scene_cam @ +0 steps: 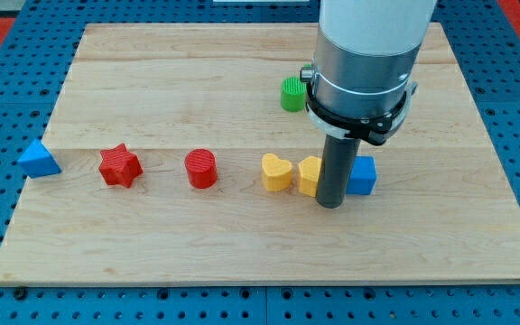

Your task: Place the green star to the right side of the blue cube

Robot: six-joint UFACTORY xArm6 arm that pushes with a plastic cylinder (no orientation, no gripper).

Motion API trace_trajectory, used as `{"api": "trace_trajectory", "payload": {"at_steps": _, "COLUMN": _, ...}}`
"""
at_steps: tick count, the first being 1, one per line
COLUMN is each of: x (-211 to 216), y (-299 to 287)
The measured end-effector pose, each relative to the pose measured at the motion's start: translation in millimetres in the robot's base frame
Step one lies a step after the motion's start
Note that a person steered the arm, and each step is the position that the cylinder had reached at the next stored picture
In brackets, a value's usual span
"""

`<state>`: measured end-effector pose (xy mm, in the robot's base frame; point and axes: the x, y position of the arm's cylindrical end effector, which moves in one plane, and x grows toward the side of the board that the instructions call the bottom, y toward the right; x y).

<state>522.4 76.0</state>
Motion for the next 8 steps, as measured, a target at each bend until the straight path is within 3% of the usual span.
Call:
{"api": "trace_trajectory", "payload": {"at_steps": 2, "x": 15, "y": 0}}
{"api": "trace_trajectory", "payload": {"at_steps": 3, "x": 61, "y": 36}}
{"api": "trace_trajectory", "payload": {"at_steps": 4, "x": 69, "y": 123}}
{"api": "trace_trajectory", "payload": {"at_steps": 5, "x": 35, "y": 176}}
{"api": "trace_trajectory", "payload": {"at_steps": 6, "x": -27, "y": 176}}
{"api": "trace_trajectory", "payload": {"at_steps": 8, "x": -193, "y": 159}}
